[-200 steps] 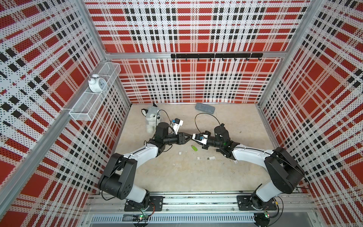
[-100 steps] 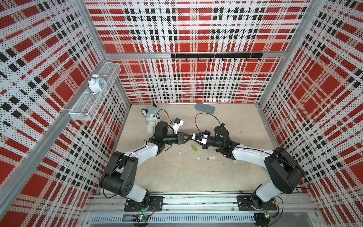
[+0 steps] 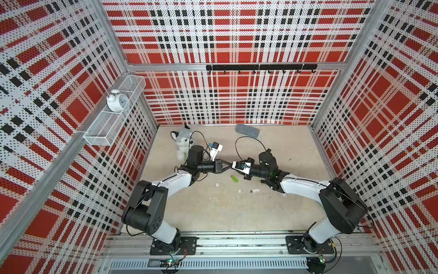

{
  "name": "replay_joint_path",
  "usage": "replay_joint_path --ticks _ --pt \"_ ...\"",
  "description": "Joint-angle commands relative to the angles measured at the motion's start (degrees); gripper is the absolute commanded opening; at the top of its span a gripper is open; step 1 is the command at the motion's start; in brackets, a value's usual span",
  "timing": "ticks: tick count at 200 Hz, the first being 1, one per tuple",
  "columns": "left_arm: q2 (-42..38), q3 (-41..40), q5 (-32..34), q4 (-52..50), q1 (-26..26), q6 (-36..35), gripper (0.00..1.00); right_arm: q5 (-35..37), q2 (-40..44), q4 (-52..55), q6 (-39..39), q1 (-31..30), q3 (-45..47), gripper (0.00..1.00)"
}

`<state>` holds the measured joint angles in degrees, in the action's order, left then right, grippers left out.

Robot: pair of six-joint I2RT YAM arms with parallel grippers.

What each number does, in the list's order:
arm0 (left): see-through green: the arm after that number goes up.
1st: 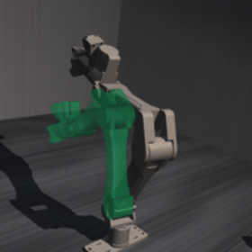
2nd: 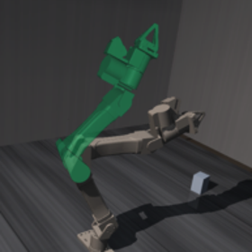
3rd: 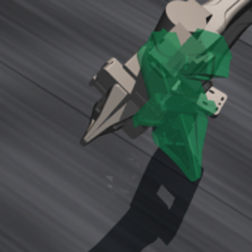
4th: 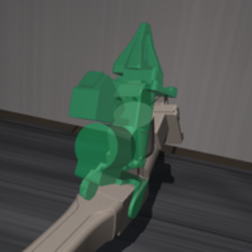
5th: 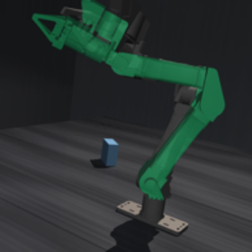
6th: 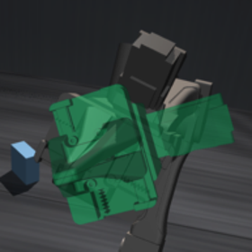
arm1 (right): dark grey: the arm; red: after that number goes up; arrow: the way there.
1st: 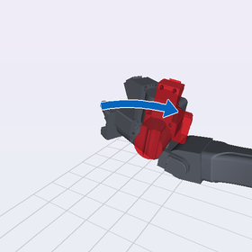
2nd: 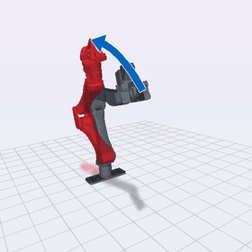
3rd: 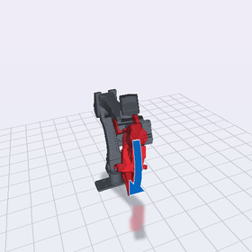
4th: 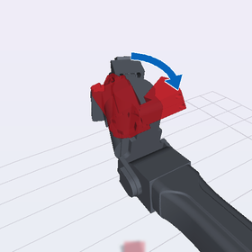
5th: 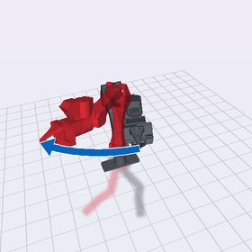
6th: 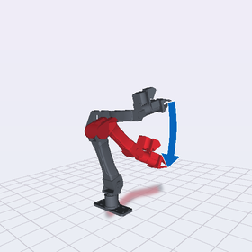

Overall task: Close the usb drive cover
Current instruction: Pick up the cover from the center of the board.

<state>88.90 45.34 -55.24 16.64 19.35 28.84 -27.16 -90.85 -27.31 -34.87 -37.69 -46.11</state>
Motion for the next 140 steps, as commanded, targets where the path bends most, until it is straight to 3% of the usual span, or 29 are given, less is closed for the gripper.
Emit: replay_joint_path --ticks 1,25,48,69,140 --pt "0.57 1.60 1.03 -1.67 -0.02 -1.14 0.08 -1.88 1.02 -2.09 -0.11 -0.45 -0.02 0.24" --pt "-0.03 1.74 1.39 -1.79 -0.41 -1.24 0.05 -1.36 1.33 -2.31 -0.20 -0.53 0.45 0.25" --pt "-0.89 1.63 1.90 -1.79 -0.89 -1.11 0.04 0.02 1.92 -3.04 -0.19 -0.50 1.23 0.39" --pt "-1.45 1.46 2.07 -1.79 -1.42 -1.01 0.04 2.29 2.25 -3.14 -0.94 -0.50 2.08 0.41" --pt "-2.16 1.37 1.63 -1.65 -1.51 -0.89 0.05 2.06 0.52 -5.06 0.91 -0.47 1.64 0.36"
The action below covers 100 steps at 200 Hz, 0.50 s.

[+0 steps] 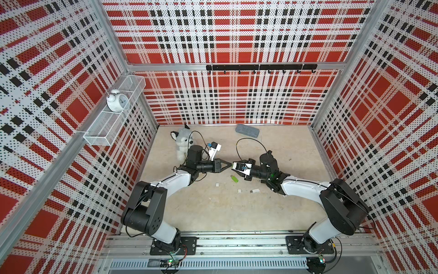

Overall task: Close the usb drive cover
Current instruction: Pick up the cover from the center of the board.

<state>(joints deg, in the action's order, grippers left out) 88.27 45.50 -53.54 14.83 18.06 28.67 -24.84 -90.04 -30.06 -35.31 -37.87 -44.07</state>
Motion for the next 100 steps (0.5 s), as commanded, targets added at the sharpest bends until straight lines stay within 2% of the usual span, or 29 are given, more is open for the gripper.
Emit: replay_joint_path --ticks 1,89,100 --pt "-1.52 1.24 -0.12 0.18 -0.22 -0.72 0.05 -0.28 -0.35 -2.29 1.37 -0.29 -0.48 0.36" --pt "-2.14 1.11 -0.63 0.18 0.04 -0.72 0.05 -0.86 -2.70 -0.52 2.13 -0.32 -1.94 0.32" --pt "-2.02 1.18 -0.69 0.20 0.13 -0.72 0.05 -0.87 -2.86 -0.56 2.22 -0.28 -1.90 0.28"
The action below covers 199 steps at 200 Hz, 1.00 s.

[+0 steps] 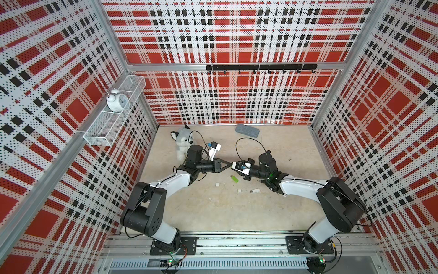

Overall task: Close the usb drive cover
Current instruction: Pick up the cover from the center of the board.

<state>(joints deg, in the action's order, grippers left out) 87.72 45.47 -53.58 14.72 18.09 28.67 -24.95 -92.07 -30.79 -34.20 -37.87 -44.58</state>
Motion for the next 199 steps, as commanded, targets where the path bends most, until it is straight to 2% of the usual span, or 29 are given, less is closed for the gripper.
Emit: replay_joint_path --ticks 1,21,40,91,113,141,166,185,199 --pt "-1.44 1.20 -0.64 0.31 0.11 -0.72 0.05 -0.82 -0.83 0.09 1.17 -0.28 -1.44 0.27" --pt "-1.24 1.25 -0.82 0.31 0.17 -0.81 0.05 -0.82 -0.84 -0.59 1.76 -0.28 -1.42 0.22" --pt "-0.96 1.28 -0.82 0.23 0.19 -0.72 0.06 -0.88 -0.87 -0.94 2.04 -0.28 -1.48 0.22" --pt "-0.56 1.63 -1.02 0.22 0.46 -0.63 0.19 -1.00 -0.92 -0.76 1.78 -0.28 -1.50 0.21" --pt "-0.45 1.57 -1.09 0.22 0.54 -0.63 0.18 -0.72 -0.92 -0.74 1.68 -0.28 -1.47 0.21" --pt "-0.27 1.65 -1.12 0.08 0.55 -0.72 0.10 -0.54 -0.84 -0.86 1.76 -0.28 -1.30 0.22" --pt "-0.13 1.93 -0.47 -0.79 0.55 -1.33 0.14 -0.71 -0.68 -1.05 1.85 -0.28 -1.05 0.22" --pt "0.09 2.18 -0.47 -1.09 0.55 -1.44 0.20 -0.84 -0.66 -1.06 1.85 -0.30 -1.12 0.22" --pt "0.33 2.27 -0.47 -1.10 0.55 -1.47 0.17 -1.02 -0.65 -0.95 1.83 -0.29 -1.12 0.22"
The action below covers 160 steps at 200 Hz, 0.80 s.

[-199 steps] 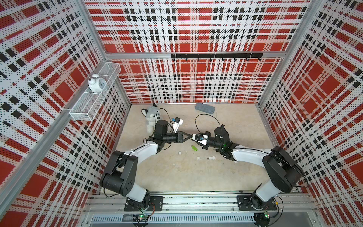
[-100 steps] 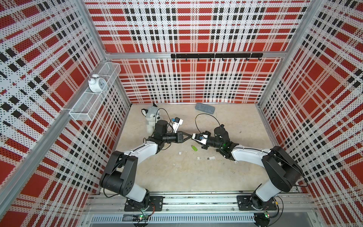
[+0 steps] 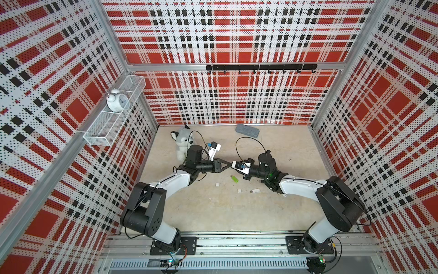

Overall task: Close the usb drive cover
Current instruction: Pick up the cover from the center of the board.

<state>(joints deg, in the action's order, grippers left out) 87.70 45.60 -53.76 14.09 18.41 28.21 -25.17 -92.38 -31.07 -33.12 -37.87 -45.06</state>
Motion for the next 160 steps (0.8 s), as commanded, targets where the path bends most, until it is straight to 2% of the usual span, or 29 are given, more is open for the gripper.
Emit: replay_joint_path --ticks 1,14,45,90,107,125,141,160 --pt "0.36 2.17 -0.30 -0.46 0.22 -1.03 0.17 -0.82 -0.34 -0.66 0.77 -0.28 -0.64 0.22" --pt "0.43 2.15 -0.12 -0.46 0.22 -1.04 0.17 -0.77 -0.30 -0.48 0.68 -0.31 -0.63 0.22" --pt "0.38 2.12 0.29 -0.59 0.19 -1.14 0.09 -0.59 -0.26 -0.16 0.47 -0.28 -0.61 0.22" --pt "0.87 2.36 0.05 -1.24 0.19 -1.35 0.17 -0.52 -0.28 -0.40 0.96 -0.28 -0.61 0.21" --pt "1.10 2.56 0.01 -1.60 0.22 -1.66 0.17 -0.35 -0.34 -0.47 0.87 -0.29 -0.65 0.22" --pt "1.09 2.80 -0.15 -1.61 0.22 -1.75 0.11 -0.24 -0.33 -0.35 0.79 -0.28 -0.73 0.22" --pt "1.15 2.78 0.23 -1.85 0.22 -1.75 0.15 0.08 -0.41 -0.26 0.87 -0.28 -0.86 0.22" --pt "1.11 3.03 0.29 -2.07 0.31 -2.10 0.13 0.17 -0.39 -0.26 0.95 -0.32 -0.98 0.22"
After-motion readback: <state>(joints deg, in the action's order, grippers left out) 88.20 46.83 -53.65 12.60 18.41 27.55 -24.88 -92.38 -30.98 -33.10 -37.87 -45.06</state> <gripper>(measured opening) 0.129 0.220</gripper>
